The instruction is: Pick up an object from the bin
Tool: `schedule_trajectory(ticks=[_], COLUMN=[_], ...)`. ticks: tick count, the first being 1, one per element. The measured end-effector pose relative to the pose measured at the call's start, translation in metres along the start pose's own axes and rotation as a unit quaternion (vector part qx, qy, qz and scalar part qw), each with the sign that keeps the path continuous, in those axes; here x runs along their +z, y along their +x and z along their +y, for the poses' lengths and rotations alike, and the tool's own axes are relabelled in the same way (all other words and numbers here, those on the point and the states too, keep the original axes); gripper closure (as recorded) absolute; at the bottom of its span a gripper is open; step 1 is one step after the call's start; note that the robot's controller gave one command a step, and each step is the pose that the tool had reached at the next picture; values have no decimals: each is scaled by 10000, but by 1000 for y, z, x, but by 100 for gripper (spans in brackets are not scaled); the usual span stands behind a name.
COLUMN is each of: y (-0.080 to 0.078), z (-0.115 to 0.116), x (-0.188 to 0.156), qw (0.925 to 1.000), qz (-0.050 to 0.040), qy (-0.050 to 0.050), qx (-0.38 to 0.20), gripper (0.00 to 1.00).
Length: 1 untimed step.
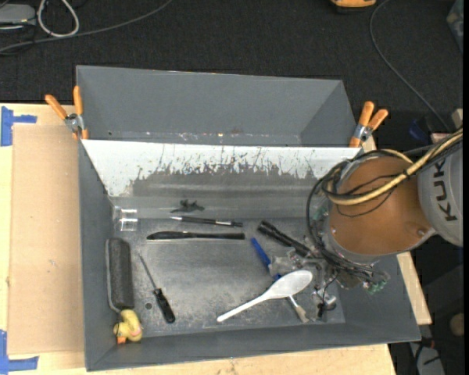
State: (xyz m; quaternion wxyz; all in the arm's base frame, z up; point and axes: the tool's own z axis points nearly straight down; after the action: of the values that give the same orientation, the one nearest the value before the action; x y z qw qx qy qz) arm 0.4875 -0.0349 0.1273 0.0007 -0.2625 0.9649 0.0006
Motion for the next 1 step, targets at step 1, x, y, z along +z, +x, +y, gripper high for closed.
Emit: schedule_trajectory(ticks=[1], y=[14], z=[-14], x=[1], qw=[10000], qz=[7], qy=[-4], qx=[-59], gripper=[0])
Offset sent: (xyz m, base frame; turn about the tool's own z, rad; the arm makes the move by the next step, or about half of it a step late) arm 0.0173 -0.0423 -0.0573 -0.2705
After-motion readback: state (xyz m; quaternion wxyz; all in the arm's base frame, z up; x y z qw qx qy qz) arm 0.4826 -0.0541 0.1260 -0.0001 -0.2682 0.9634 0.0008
